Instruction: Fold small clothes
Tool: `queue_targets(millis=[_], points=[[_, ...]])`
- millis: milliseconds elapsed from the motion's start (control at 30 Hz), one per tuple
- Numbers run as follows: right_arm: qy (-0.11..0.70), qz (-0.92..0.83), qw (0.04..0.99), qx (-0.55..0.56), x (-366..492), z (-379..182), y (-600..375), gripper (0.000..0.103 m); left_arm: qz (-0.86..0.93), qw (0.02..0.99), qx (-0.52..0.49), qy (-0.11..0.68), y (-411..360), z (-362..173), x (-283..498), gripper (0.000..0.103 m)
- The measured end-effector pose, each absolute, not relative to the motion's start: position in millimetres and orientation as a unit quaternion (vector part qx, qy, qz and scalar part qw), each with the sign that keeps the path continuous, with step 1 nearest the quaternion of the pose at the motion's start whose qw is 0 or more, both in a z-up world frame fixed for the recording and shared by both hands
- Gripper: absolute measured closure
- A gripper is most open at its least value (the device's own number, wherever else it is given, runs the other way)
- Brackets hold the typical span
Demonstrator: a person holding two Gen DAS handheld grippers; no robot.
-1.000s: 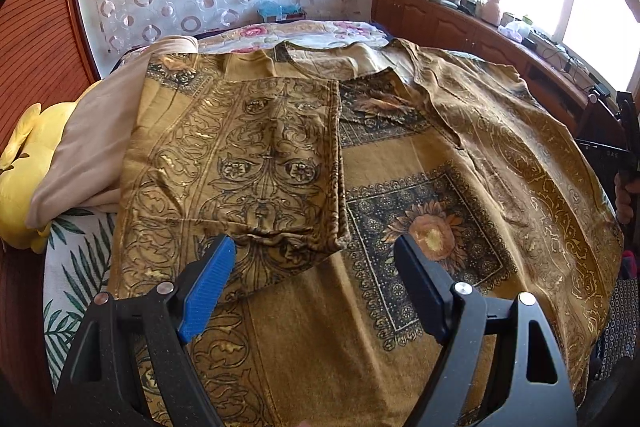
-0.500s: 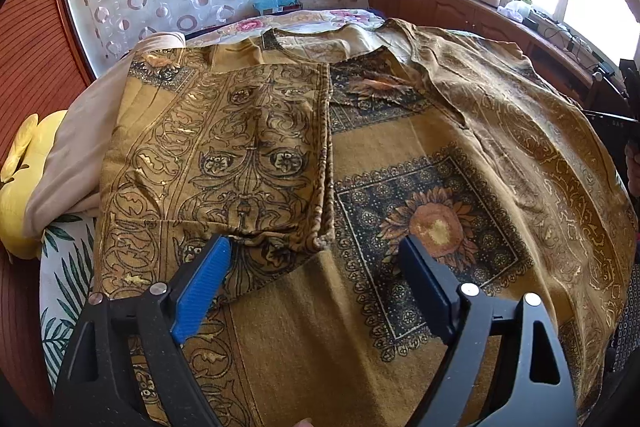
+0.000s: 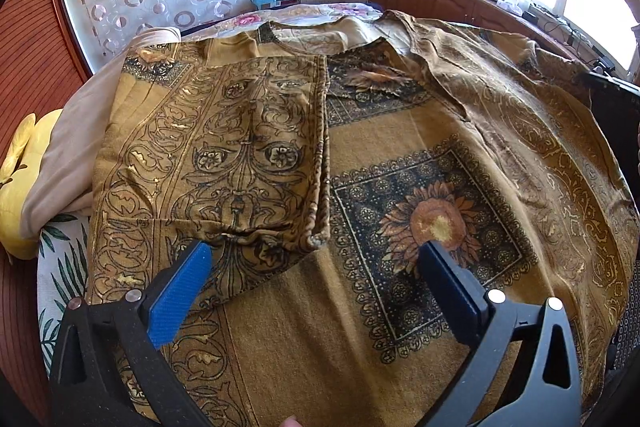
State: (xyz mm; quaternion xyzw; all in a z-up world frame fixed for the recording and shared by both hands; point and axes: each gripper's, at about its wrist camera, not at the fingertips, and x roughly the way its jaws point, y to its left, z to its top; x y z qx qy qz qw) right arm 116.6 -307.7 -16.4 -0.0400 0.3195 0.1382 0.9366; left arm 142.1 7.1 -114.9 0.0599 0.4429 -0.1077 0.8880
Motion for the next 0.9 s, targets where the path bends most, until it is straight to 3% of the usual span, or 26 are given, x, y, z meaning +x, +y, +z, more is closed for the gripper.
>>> queue_targets(millis=[433, 667, 733, 800, 900], points=[[0.365, 0.152, 0.917, -0.055, 126, -64, -285, 0.097, -0.104, 0.889, 0.061, 0.442, 8, -115, 142, 0.0], [0.36, 0.156, 0.918, -0.054, 114, -49, -283, 0.085, -0.105, 0.914, 0.022, 0.39, 17, -88, 127, 0.0], [0.35, 0.159, 0.922, -0.053, 105, -42, -283, 0.077, -0.108, 0.92, 0.018, 0.376, 15, -78, 121, 0.0], [0.336, 0.156, 0.927, -0.047, 97, -34, -288, 0.056, -0.111, 0.925, 0.016, 0.364, 12, -68, 116, 0.0], [0.32, 0.148, 0.935, -0.032, 88, -24, -301, 0.055, -0.121, 0.93, 0.011, 0.347, 6, -55, 108, 0.0]])
